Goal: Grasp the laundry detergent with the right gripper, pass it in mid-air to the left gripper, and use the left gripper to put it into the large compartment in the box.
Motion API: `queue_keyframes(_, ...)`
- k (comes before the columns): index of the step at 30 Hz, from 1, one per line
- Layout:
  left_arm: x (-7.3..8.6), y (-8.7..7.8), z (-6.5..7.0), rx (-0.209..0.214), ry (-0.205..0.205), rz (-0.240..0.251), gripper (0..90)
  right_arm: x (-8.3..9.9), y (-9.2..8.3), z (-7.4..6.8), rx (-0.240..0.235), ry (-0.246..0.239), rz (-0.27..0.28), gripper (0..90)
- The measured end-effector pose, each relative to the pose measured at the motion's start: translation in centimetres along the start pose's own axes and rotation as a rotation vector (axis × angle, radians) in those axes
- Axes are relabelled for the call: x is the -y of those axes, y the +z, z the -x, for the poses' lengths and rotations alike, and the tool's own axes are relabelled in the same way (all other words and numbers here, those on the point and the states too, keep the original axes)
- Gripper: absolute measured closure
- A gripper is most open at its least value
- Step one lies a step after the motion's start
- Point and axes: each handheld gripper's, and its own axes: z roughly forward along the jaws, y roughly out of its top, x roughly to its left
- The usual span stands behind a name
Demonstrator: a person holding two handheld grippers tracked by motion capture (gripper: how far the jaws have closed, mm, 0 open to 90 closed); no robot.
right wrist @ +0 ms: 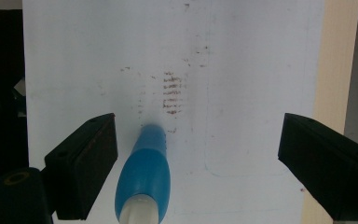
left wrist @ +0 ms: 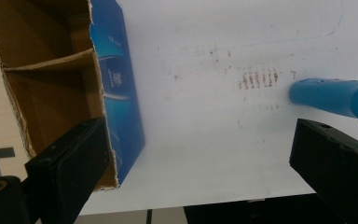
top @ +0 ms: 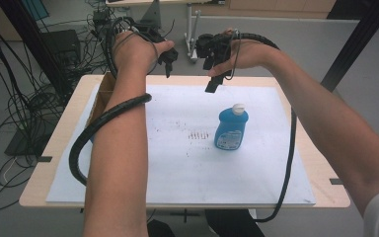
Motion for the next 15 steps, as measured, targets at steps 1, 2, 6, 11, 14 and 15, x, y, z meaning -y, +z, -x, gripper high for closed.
queue_keyframes(1, -0.01, 0.03, 0.03, 0.002, 0.001, -0.002, 5.5, -0.04, 0.02, -0.05, -0.001, 0.003, 0.001, 11.7)
queue_keyframes(2, -0.02, 0.06, 0.06, 0.001, 0.002, -0.003, 5.5, -0.09, 0.06, -0.06, -0.001, 0.000, 0.001, 11.7)
queue_keyframes(6, -0.05, -0.03, 0.11, 0.004, 0.002, 0.001, 5.4, -0.19, 0.14, -0.08, -0.001, -0.002, -0.002, 11.7)
queue_keyframes(11, -0.05, -0.21, 0.07, 0.002, 0.006, 0.003, 5.5, -0.21, 0.16, -0.07, -0.001, -0.004, -0.003, 11.6)
queue_keyframes(14, 0.00, -0.21, 0.05, 0.002, 0.004, 0.004, 5.5, -0.20, 0.16, -0.16, 0.000, 0.004, -0.008, 11.5)
queue_keyframes(15, 0.02, -0.22, 0.05, 0.001, 0.004, 0.003, 5.5, -0.19, 0.14, -0.16, 0.002, 0.001, -0.007, 11.5)
